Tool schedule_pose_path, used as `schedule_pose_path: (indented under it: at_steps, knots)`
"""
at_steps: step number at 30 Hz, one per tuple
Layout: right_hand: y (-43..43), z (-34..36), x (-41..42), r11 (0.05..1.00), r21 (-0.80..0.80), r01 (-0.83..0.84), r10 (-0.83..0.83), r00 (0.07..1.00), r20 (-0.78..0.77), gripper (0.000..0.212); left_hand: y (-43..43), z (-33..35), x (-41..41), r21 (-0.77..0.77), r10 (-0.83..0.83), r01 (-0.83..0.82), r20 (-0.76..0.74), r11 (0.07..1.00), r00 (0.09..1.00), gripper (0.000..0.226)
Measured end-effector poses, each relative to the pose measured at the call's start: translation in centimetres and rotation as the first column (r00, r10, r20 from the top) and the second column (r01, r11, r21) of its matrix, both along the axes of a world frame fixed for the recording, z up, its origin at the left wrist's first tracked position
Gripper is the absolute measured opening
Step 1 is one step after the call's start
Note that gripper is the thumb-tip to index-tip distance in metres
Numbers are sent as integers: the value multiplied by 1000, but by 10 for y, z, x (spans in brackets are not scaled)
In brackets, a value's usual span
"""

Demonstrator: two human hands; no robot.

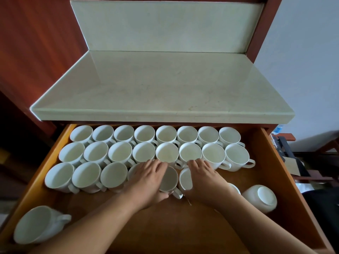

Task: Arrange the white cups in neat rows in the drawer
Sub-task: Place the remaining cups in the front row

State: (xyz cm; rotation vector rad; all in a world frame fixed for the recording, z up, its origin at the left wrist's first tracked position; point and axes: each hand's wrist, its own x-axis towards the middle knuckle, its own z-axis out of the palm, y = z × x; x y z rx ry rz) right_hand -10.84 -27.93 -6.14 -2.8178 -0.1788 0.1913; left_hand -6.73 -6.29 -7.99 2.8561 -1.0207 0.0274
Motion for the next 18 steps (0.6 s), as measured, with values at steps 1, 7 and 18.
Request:
schedule_pose_path:
  at_steps: [1, 7, 18]
  knots:
    - [1, -1, -1, 1000, 3, 7, -7, 1000, 8, 77, 0, -1, 0, 0, 0, 0, 11, 1000, 1000, 74]
    - [-1, 0, 0, 995, 72, 65, -68, 997, 40, 74, -1, -5, -1, 1, 9, -9, 66, 1000, 998, 70]
    - [-13, 5, -12, 990, 30, 136, -135, 990, -34, 85, -2, -4, -1, 50, 67, -72, 90, 996, 994, 83]
